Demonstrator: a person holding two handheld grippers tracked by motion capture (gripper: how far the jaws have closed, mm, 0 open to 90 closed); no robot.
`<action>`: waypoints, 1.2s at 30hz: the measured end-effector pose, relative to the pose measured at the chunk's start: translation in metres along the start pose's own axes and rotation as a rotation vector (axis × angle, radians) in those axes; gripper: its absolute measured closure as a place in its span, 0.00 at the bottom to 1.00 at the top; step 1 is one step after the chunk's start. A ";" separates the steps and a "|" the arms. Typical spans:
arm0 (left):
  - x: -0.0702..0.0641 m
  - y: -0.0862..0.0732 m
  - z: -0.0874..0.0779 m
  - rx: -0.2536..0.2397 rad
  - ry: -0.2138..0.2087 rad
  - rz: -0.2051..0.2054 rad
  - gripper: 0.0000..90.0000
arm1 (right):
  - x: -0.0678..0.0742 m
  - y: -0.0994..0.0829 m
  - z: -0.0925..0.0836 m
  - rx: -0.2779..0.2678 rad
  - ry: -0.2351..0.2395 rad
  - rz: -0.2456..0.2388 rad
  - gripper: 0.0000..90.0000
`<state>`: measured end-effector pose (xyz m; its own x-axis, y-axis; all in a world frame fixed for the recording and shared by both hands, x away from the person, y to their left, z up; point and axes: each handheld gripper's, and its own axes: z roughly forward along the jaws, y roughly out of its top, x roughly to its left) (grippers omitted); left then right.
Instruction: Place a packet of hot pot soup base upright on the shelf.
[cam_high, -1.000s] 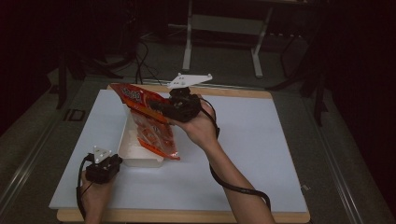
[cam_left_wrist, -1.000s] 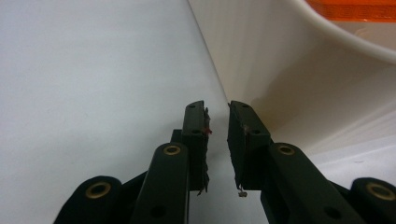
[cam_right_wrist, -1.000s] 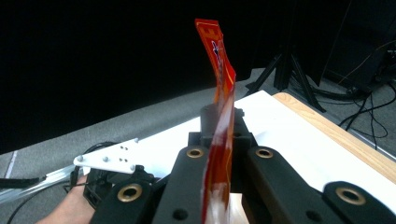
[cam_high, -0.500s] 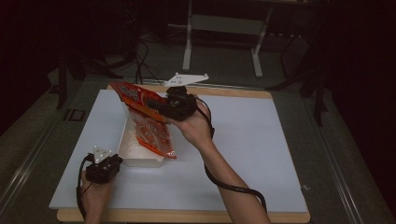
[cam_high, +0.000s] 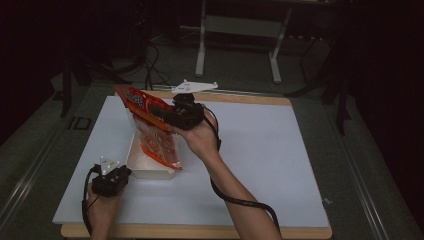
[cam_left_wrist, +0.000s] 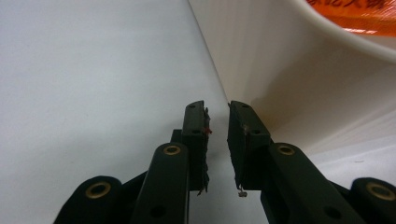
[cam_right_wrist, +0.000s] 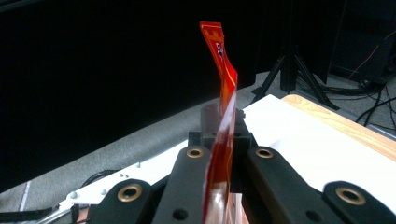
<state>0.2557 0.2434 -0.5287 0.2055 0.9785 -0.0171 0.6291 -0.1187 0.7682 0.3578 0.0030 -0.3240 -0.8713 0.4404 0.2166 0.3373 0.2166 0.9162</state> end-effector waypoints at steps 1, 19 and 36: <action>0.000 0.000 0.000 -0.001 0.000 0.000 0.86 | 0.000 -0.001 0.001 -0.003 -0.001 0.004 1.00; 0.000 0.000 0.000 0.000 0.002 0.002 0.85 | 0.006 -0.017 0.016 -0.042 0.013 0.047 1.00; -0.001 0.000 0.000 -0.005 0.004 -0.005 0.85 | -0.006 -0.051 0.018 -0.073 0.016 0.104 1.00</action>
<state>0.2549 0.2423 -0.5288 0.1997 0.9797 -0.0183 0.6259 -0.1132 0.7716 0.3522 0.0055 -0.3779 -0.8385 0.4436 0.3166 0.3997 0.1058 0.9105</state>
